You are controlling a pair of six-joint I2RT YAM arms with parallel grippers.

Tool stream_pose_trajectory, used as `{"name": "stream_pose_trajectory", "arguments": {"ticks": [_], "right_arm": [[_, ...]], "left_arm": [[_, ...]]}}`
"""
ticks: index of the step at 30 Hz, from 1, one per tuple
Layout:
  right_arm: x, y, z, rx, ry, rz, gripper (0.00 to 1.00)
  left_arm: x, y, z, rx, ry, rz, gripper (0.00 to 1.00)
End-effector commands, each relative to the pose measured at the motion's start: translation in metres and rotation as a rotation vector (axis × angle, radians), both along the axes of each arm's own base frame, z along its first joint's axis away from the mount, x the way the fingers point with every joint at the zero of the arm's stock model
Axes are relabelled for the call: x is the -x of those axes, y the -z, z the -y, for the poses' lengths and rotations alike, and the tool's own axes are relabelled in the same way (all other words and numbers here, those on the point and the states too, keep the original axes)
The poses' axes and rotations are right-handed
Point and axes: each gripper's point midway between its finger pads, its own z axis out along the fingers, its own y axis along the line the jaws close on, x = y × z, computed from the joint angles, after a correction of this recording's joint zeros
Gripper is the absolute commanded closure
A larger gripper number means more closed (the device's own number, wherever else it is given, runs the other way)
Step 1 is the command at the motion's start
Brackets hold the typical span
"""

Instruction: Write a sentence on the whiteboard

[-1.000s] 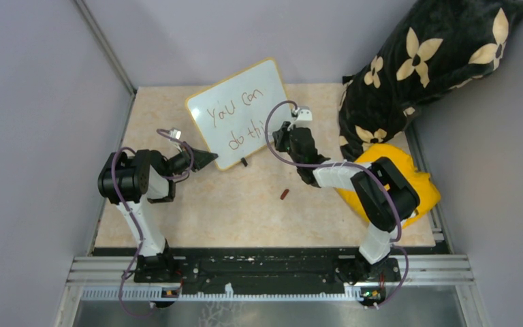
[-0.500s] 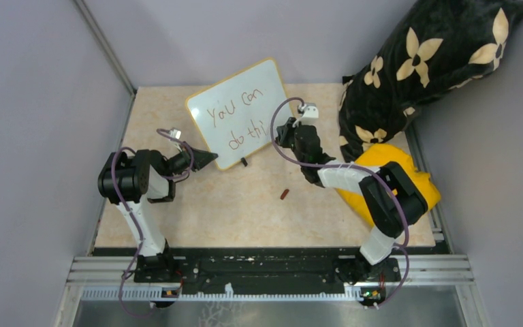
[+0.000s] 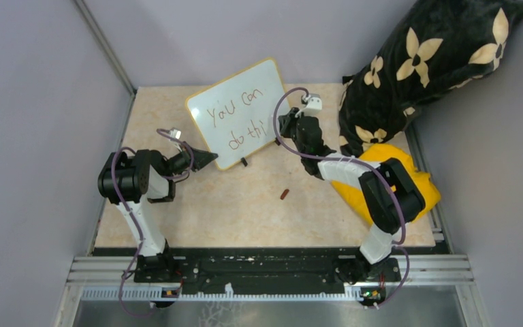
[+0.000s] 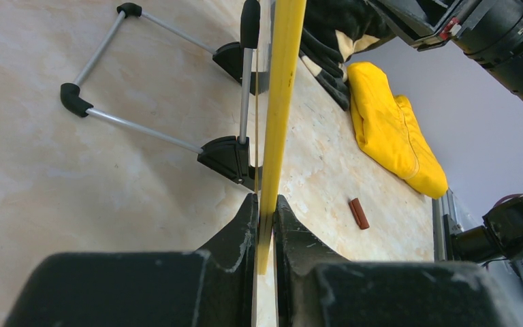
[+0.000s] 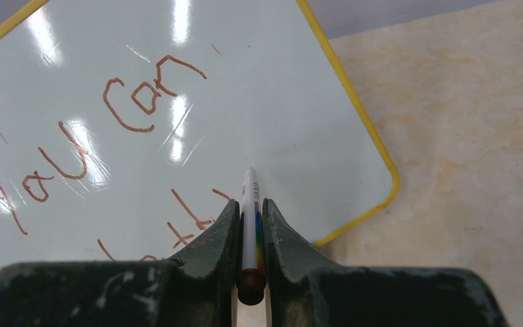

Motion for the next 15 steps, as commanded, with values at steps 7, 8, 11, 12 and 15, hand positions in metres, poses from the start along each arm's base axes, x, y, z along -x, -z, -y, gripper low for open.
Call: {"name": "stream_pose_trajectory", "arguments": {"ticks": [7,8,11,12,15], "right_arm": [[-0.017,-0.019,-0.012,-0.035,-0.016,0.044,1.00],[-0.017,-0.018,-0.013,-0.035,-0.019,0.041,1.00],[-0.018,-0.015,-0.016,-0.034,-0.032,0.034,1.00],[-0.017,-0.014,-0.017,-0.034,-0.037,0.033,1.00],[-0.016,-0.010,-0.020,-0.034,-0.058,0.026,1.00]], "left_arm": [[0.002,-0.002,0.005,0.006,0.032,0.010,1.00],[0.002,-0.002,0.005,0.005,0.032,0.011,1.00],[0.002,-0.002,0.005,0.006,0.032,0.011,1.00],[0.002,-0.002,0.005,0.006,0.032,0.011,1.00],[0.002,-0.002,0.005,0.006,0.032,0.012,1.00]]}}
